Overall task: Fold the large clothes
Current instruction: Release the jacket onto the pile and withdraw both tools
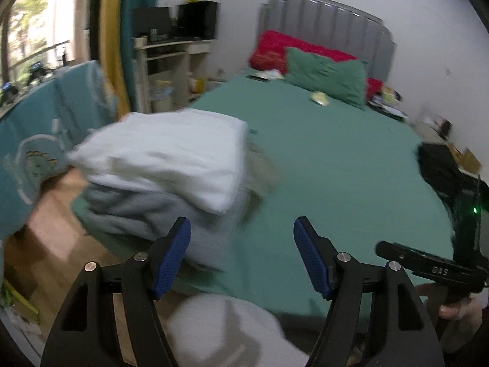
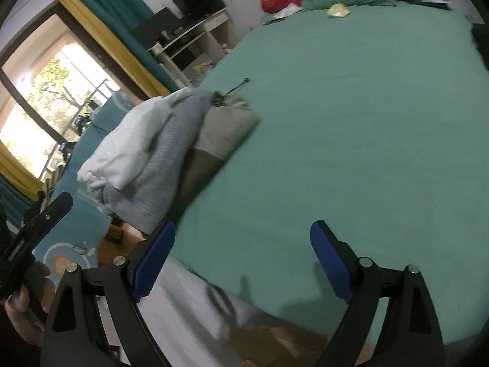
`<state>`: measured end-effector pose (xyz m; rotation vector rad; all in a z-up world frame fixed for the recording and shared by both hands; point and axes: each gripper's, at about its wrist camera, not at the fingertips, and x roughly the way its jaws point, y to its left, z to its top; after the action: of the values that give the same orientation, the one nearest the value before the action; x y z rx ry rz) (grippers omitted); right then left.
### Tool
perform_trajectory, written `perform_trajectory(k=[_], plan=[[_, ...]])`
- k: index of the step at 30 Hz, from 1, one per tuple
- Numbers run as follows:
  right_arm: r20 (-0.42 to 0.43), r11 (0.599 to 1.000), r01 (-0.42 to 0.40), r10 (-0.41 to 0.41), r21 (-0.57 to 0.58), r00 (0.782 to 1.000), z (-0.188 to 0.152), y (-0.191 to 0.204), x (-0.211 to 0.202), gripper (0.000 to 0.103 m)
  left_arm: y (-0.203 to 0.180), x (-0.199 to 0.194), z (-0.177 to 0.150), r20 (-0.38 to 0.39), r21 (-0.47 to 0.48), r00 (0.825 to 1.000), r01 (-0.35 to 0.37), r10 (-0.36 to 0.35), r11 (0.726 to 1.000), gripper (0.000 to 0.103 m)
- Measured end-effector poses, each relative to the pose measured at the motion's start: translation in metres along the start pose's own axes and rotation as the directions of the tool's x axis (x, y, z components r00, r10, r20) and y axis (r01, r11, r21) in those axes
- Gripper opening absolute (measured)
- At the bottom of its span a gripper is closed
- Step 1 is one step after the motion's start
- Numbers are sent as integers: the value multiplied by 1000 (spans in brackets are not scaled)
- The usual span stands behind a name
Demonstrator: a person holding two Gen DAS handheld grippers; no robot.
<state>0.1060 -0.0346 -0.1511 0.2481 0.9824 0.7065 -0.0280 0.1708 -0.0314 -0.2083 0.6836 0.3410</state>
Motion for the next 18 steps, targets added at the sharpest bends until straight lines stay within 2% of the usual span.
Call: perform_trajectory(k=[9, 18], plan=[[86, 991, 136, -137, 15, 987, -18, -48, -69, 89, -91, 10, -23, -55, 72, 990, 134, -131, 988, 73], [144, 971, 235, -237, 35, 961, -30, -94, -127, 89, -166, 3, -38, -83, 178, 968, 248, -236, 952, 73]])
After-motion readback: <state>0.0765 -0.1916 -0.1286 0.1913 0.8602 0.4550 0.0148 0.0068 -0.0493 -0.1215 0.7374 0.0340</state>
